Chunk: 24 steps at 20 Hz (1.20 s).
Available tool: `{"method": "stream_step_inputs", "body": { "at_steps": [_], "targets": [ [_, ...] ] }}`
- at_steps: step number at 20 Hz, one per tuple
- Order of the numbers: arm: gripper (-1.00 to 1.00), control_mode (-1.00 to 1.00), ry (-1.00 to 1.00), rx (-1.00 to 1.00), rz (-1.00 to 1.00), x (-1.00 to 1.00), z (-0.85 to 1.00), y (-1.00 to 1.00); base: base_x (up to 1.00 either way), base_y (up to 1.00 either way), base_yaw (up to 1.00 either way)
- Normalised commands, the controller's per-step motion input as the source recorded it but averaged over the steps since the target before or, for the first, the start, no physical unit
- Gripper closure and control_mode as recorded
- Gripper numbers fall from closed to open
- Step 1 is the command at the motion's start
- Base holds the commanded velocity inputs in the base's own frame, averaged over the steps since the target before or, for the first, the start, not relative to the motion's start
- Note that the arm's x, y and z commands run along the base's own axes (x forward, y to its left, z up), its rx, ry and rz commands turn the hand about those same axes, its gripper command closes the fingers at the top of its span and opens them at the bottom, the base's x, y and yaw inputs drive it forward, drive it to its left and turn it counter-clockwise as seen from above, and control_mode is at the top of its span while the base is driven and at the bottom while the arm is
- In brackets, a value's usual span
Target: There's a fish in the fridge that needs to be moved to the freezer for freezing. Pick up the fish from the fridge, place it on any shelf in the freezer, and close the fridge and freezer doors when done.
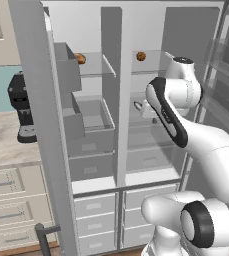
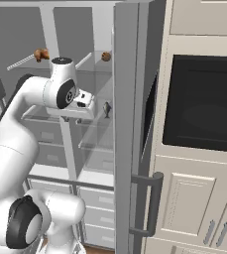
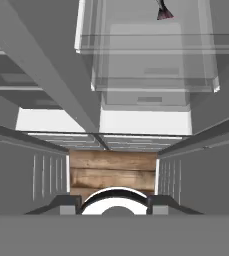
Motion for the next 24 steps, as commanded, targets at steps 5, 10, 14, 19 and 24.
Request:
{"method": "stream_step_inputs", "body": {
  "at_steps": [5,10,14,19,24],
  "targets": [
    [-1.0,-1.0,-0.05,0.02,0.01,-0.19,0.11,-0.01,0.0,0.0,0.0],
    [-1.0,-1.0,-0.35,-0.03,0.0,-0.35,0.55,0.14,0.0,0.0,0.0],
    [-1.0,-1.0,-0.46,-0.03,0.01,-0.1,0.75,0.22,0.0,0.0,0.0],
    [-1.0,-1.0,-0.26,0.0,0.09,0.05,0.71,0.4,0.0,0.0,0.0],
    [-1.0,-1.0,-0.08,0.0,0.05,0.0,0.26,0.16,0.0,0.0,0.0]
  ]
}}
